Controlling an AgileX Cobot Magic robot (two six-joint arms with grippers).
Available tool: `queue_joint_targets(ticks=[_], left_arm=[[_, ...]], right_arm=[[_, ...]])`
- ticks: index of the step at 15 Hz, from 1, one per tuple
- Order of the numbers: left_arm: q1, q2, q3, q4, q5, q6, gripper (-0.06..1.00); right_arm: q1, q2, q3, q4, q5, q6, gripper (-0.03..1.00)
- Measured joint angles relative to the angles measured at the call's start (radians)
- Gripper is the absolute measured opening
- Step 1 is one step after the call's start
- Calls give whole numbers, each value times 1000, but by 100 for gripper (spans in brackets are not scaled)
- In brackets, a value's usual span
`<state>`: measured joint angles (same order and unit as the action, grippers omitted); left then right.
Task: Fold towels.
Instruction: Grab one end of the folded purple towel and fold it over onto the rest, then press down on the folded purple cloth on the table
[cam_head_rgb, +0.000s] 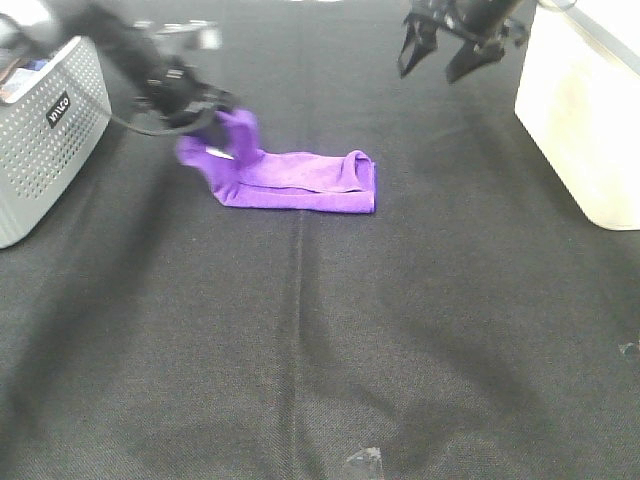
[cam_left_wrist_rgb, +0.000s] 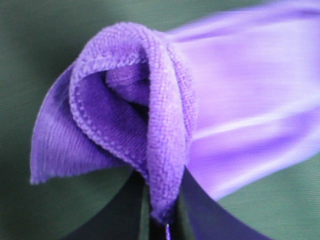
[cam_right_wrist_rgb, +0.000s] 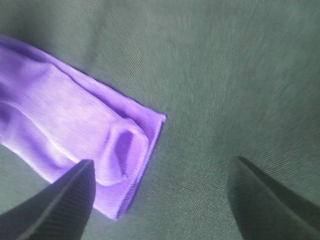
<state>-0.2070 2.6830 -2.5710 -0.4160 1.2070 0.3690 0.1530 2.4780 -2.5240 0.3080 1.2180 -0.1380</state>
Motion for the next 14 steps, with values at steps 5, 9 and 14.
queue_joint_targets(ticks=[5,9,14], left_arm=[[-135,0,0,-13,-32,-34,5],[-176,0,0,-86,-157,-56,47],[-199,-4,0,-207,-232,-58,63]], right_arm=[[0,-47,0,0,1,1,70],[0,-84,0,9,2,23,70],[0,-163,0,15,3,31,70]])
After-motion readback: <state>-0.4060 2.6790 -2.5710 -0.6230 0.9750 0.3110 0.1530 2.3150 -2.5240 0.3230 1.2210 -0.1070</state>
